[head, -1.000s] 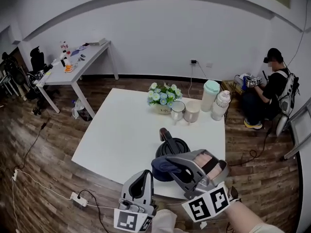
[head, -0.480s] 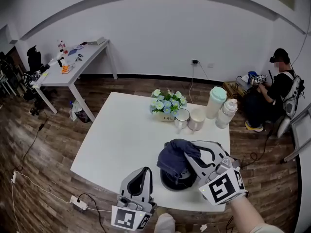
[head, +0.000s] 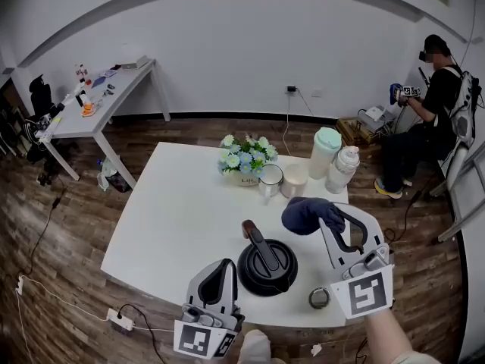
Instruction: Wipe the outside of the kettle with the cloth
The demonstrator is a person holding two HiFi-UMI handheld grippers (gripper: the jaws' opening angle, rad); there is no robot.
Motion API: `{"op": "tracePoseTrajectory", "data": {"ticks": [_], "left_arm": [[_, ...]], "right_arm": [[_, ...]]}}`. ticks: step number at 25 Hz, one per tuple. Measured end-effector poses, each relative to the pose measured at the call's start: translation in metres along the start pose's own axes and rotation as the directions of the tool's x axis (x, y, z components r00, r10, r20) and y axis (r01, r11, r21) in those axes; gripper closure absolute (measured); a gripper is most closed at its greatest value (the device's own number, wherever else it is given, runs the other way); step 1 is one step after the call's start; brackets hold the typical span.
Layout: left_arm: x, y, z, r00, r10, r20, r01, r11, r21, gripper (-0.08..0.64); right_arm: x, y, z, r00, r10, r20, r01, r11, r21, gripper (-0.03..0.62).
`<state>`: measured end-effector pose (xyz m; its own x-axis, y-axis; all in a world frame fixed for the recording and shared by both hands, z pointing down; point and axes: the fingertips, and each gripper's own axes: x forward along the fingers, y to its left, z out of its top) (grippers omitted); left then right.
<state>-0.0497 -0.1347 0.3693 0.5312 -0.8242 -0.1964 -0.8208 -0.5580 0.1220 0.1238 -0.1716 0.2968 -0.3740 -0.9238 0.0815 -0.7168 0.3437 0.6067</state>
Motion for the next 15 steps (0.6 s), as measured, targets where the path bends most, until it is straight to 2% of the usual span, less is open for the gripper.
{"op": "tracePoseTrajectory", "data": {"ticks": [2, 4, 6, 9, 15], "left_arm": [[0.001, -0.002, 0.001, 1.0, -0.001, 0.003, 0.001, 1.0, -0.001, 0.552], [-0.001, -0.003, 0.003, 1.0, 0.001, 0.006, -0.001, 1.0, -0.001, 0.554], [-0.004, -0.006, 0.004, 1.0, 0.003, 0.0, -0.003, 1.0, -0.014, 0.554], [-0.008, -0.008, 0.005, 1.0, 0.009, -0.006, -0.009, 1.0, -0.026, 0.554], [-0.019, -0.011, 0.003, 1.0, 0.02, 0.001, -0.02, 1.0, -0.006, 0.554]], "right_arm": [[-0.004, -0.009, 0.01, 0.997, -0.054, 0.049, 0.054, 0.999, 0.005, 0.537], [-0.004, -0.005, 0.007, 0.998, -0.034, 0.048, 0.032, 0.999, 0.029, 0.537], [-0.004, 0.017, -0.003, 0.997, 0.078, 0.003, -0.078, 0.995, 0.059, 0.537], [-0.017, 0.057, -0.013, 0.969, 0.244, -0.031, -0.239, 0.965, 0.112, 0.537], [-0.057, 0.095, -0.016, 0.933, 0.357, -0.031, -0.34, 0.909, 0.24, 0.537]]}}
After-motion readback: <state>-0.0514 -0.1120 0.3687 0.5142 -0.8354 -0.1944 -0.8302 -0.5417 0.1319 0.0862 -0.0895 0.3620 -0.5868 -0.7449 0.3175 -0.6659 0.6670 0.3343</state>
